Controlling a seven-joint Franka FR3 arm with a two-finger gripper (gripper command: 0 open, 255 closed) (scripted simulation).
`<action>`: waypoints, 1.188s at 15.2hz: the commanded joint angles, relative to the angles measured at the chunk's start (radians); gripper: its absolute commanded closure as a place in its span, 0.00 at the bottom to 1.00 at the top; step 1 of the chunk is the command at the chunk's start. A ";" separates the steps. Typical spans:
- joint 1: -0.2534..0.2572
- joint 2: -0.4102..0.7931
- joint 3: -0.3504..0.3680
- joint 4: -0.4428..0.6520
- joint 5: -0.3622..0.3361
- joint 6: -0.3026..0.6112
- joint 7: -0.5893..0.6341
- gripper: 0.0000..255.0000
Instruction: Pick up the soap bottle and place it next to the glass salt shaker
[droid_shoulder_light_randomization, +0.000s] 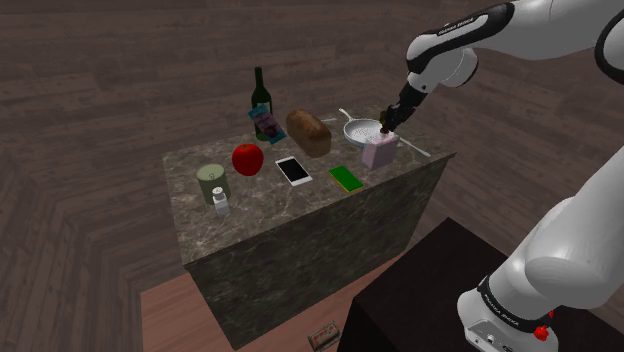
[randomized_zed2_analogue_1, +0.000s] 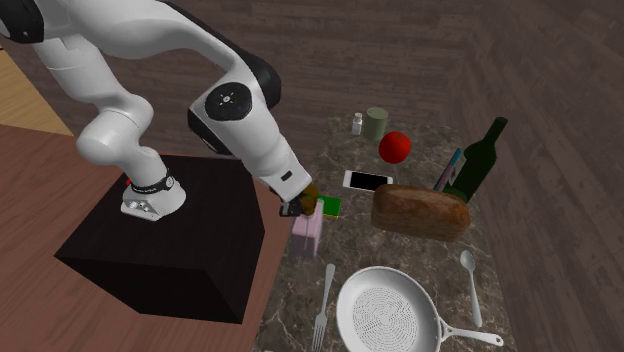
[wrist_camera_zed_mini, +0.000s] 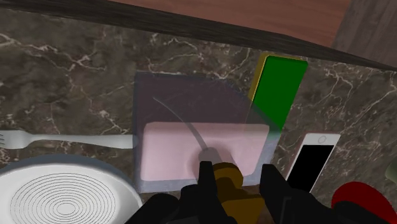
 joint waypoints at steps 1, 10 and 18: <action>0.000 -0.015 0.001 0.011 -0.015 -0.020 0.017 1.00; -0.003 -0.061 0.003 0.083 -0.068 -0.123 0.078 1.00; -0.004 -0.087 0.006 0.163 -0.099 -0.219 0.121 1.00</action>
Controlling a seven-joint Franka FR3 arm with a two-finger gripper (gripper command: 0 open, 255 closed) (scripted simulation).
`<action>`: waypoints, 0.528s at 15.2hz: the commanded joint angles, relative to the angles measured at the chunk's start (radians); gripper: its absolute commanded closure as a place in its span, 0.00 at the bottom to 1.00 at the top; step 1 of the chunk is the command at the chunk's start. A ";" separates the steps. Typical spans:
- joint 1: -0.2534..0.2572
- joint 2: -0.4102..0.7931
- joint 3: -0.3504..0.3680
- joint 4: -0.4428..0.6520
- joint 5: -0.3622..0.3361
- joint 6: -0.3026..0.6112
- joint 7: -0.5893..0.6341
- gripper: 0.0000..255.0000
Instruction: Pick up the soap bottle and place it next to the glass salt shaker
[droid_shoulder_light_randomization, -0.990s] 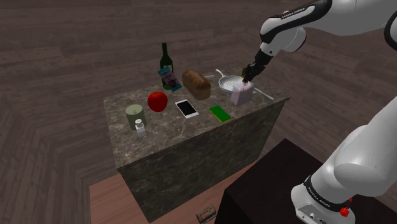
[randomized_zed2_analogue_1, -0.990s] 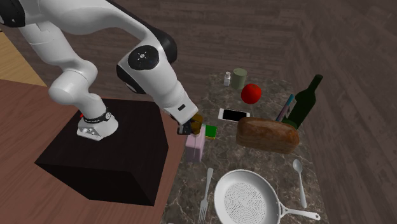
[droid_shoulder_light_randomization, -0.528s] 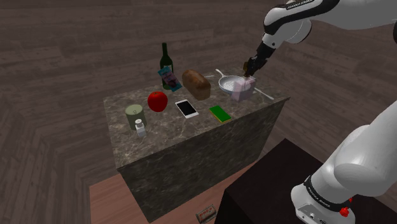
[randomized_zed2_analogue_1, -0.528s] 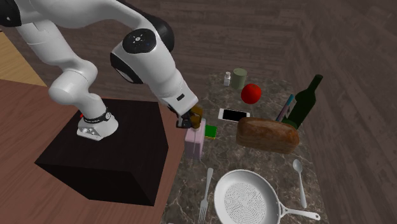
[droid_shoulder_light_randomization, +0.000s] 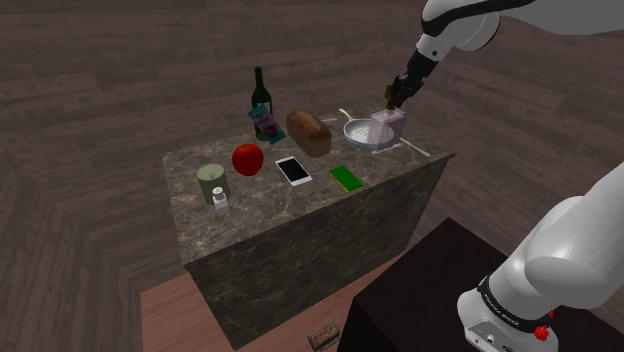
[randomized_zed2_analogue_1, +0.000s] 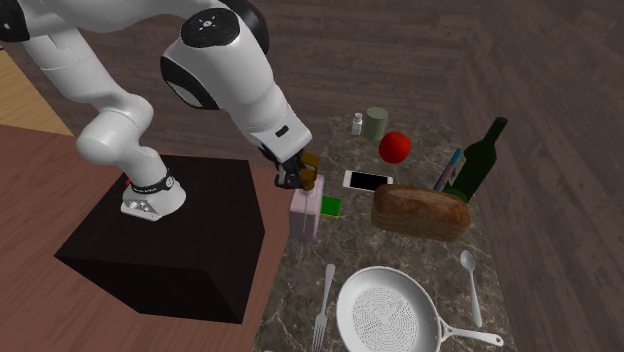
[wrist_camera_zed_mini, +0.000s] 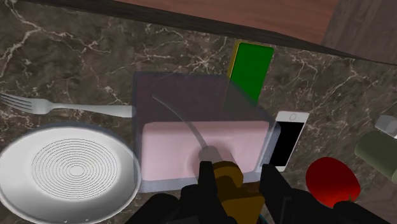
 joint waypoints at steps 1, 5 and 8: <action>-0.001 -0.005 0.000 0.023 -0.007 -0.026 0.010 1.00; -0.001 -0.012 0.001 0.069 -0.016 -0.075 0.028 1.00; -0.001 -0.014 0.001 0.106 -0.022 -0.113 0.040 1.00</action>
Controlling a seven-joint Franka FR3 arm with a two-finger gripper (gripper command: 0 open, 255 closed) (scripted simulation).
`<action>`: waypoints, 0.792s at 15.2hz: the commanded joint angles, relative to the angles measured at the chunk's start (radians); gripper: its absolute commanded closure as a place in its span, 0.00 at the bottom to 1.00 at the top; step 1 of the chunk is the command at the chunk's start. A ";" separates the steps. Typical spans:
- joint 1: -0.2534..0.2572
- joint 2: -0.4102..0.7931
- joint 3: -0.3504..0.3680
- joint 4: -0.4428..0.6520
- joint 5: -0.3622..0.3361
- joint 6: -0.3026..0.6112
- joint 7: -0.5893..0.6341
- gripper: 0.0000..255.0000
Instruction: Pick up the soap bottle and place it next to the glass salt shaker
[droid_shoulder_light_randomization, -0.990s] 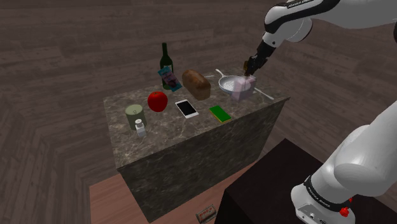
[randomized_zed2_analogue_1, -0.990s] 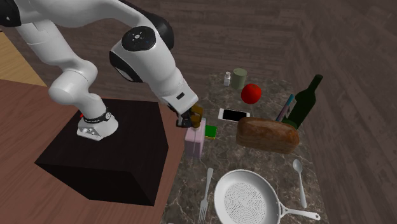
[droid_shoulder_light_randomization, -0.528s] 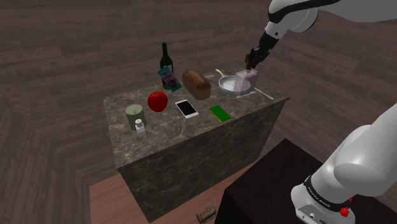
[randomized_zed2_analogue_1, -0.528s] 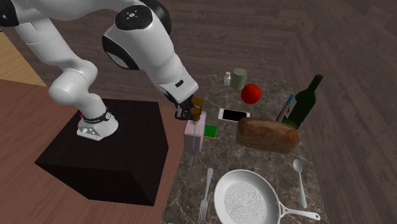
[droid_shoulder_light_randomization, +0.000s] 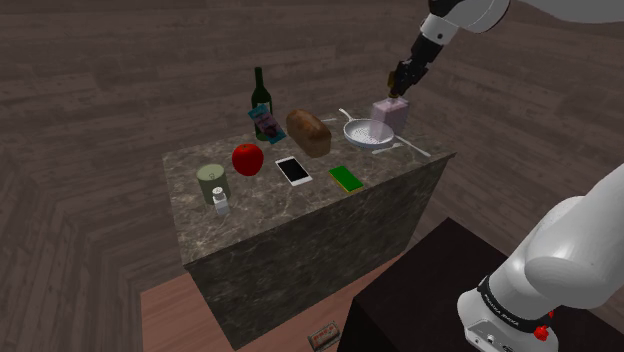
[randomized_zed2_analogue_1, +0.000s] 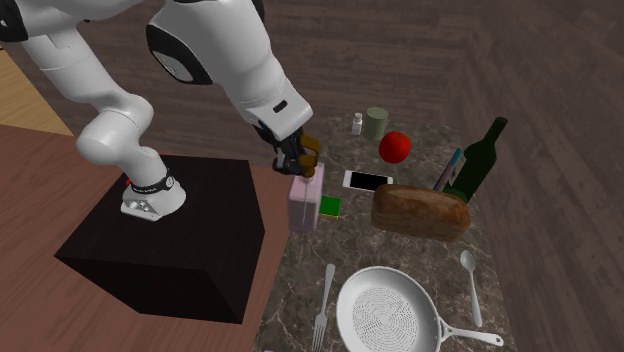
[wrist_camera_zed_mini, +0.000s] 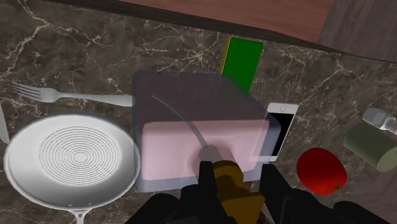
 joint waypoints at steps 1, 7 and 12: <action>0.000 -0.006 0.001 0.023 -0.006 -0.027 0.010 1.00; -0.001 -0.002 -0.001 0.106 -0.011 -0.104 0.031 1.00; -0.001 0.008 -0.003 0.183 -0.011 -0.170 0.046 1.00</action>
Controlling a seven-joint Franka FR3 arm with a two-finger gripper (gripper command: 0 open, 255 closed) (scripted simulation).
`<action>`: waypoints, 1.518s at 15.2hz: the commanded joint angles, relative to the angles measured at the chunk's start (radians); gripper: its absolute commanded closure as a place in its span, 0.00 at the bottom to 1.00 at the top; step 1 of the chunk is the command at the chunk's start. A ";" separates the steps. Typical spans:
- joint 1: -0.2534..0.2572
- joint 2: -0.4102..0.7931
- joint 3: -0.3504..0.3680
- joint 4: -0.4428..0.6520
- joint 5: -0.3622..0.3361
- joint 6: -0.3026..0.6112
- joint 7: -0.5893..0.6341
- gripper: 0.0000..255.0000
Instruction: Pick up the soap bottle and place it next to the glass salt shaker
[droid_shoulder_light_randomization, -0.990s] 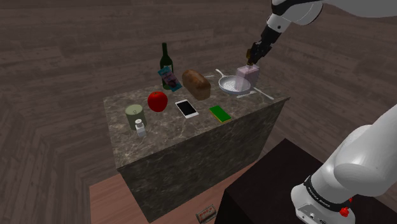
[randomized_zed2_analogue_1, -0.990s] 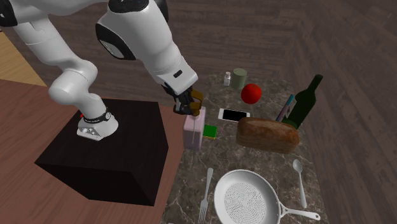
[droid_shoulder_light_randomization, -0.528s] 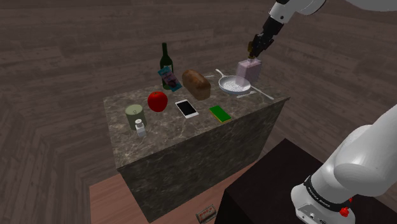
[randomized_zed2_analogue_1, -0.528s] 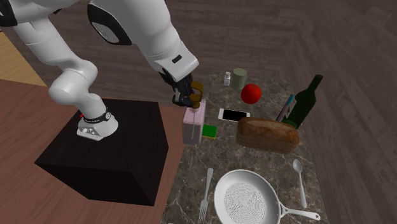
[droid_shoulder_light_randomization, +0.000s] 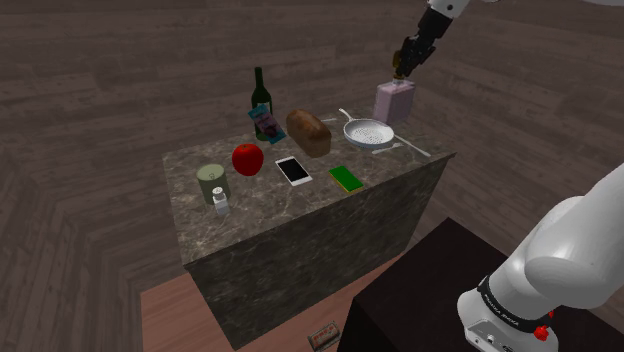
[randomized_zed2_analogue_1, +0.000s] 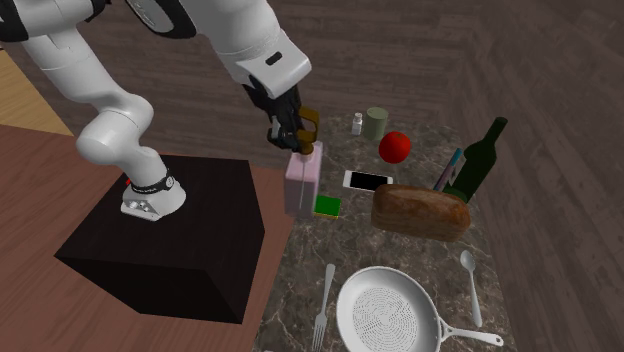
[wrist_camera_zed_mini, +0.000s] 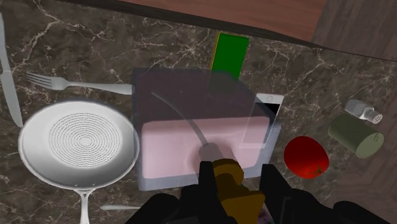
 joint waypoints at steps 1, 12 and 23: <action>0.000 0.008 -0.002 0.038 0.002 -0.030 0.005 1.00; 0.008 0.034 0.003 0.193 0.008 -0.153 0.054 1.00; 0.124 -0.050 0.179 0.080 -0.056 -0.042 0.331 1.00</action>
